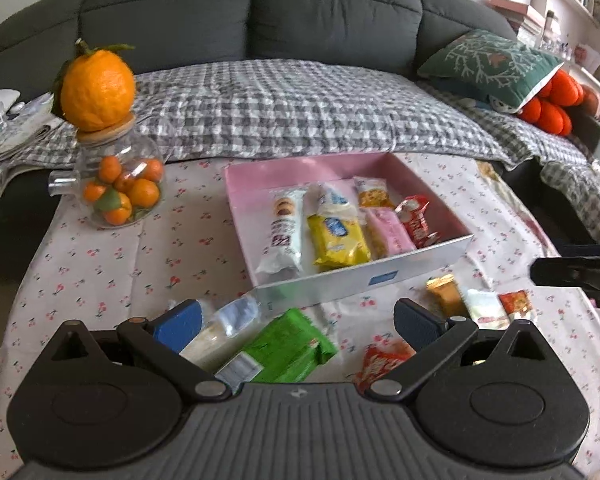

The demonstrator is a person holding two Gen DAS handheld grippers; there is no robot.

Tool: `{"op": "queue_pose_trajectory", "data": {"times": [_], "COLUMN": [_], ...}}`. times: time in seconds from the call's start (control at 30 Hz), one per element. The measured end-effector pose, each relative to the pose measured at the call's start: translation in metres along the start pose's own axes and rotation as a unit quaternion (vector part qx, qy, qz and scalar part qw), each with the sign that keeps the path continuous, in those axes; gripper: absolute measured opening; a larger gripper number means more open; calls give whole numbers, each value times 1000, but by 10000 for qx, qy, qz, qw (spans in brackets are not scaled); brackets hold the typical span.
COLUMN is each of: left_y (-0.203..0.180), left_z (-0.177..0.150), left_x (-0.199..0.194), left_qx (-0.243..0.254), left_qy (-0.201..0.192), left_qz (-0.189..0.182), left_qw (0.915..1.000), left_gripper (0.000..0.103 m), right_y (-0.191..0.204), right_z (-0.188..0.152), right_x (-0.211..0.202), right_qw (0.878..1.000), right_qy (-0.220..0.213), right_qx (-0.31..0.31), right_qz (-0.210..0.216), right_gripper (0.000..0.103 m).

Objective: Organize snacks
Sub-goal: 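Grasp the green wafer pack with the left gripper while the right grasps the red candy pack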

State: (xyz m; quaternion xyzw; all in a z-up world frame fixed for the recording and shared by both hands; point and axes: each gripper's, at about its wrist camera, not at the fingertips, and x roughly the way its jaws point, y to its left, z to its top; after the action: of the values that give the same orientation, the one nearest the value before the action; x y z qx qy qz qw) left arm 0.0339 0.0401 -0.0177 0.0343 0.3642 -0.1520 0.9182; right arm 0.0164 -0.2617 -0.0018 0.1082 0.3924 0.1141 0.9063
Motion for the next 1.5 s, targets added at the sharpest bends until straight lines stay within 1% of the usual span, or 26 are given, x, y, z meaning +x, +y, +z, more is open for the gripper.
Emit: {"op": "queue_pose_trajectory", "data": {"times": [0.17,0.27,0.33,0.43,0.6,0.8,0.97,1.03,1.17,1.23,1.3,1.33,1.4,1.5], "left_y": [9,15,18,19,21,27,34,35,36,36,36,36,35,36], "left_z": [-9,-17,-23,-33,-44,-45,-46,-46,-46,-46,-47,-47,-47,-45], "left_x": [1,2,7,16,24,29,32,30,25,21,18,19,22,28], "left_qx": [65,94,115,253,561,770,829,880,982,1004,1058,1087,1146,1183], "left_qy": [107,189,293,470,563,486,443,437,478,484,460,438,409,396], "left_qz": [-6,-93,-188,-344,-377,-493,-533,-580,-728,-884,-977,-965,-900,-764], "left_qw": [9999,9997,9993,9980,9961,9946,9941,9935,9913,9898,9885,9884,9885,9892], "left_gripper": [102,102,102,98,93,90,84,83,76,76,76,76,77,78], "right_y": [-9,-11,-13,-6,20,51,74,82,97,104,110,112,115,117], "right_z": [-12,-19,-25,-33,-46,-55,-58,-60,-64,-65,-64,-64,-64,-63], "right_x": [5,7,10,15,19,21,34,39,49,53,57,59,63,68], "right_qw": [9997,9991,9989,9978,9918,9810,9727,9690,9624,9596,9571,9567,9558,9554], "right_qy": [125,172,218,252,237,73,120,153,232,236,277,301,366,411], "right_qx": [-122,-248,-303,-593,-1250,-1890,-2237,-2373,-2601,-2702,-2782,-2793,-2820,-2845], "right_qz": [-171,-287,-291,-173,94,435,614,676,746,743,760,765,745,673], "right_gripper": [95,95,95,95,95,95,95,95,93,89,78,74,58,48]}}
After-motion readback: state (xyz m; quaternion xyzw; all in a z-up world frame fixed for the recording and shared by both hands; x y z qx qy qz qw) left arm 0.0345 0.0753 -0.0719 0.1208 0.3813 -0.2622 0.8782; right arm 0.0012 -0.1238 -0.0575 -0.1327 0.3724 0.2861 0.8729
